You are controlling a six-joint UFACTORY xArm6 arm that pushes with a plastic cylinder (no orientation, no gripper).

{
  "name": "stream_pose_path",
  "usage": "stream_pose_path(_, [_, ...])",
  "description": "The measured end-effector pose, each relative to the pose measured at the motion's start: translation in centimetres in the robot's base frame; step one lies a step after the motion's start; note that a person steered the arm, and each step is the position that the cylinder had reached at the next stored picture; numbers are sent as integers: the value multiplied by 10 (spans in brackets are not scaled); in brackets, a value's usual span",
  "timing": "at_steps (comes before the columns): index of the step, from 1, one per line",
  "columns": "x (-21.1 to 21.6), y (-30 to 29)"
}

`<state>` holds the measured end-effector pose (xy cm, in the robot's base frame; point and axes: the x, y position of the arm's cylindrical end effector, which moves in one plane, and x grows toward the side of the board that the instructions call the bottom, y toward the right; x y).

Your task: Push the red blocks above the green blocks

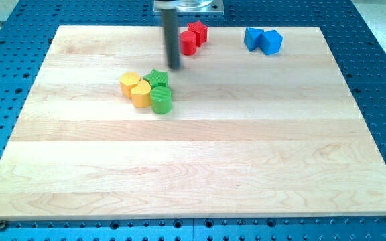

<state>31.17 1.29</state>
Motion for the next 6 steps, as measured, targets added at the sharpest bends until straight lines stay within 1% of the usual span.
stream_pose_path(1, [-40, 59])
stream_pose_path(2, [-106, 66])
stream_pose_path(3, [-116, 45])
stream_pose_path(4, [-20, -40])
stream_pose_path(5, [-17, -77])
stream_pose_path(6, [-29, 6])
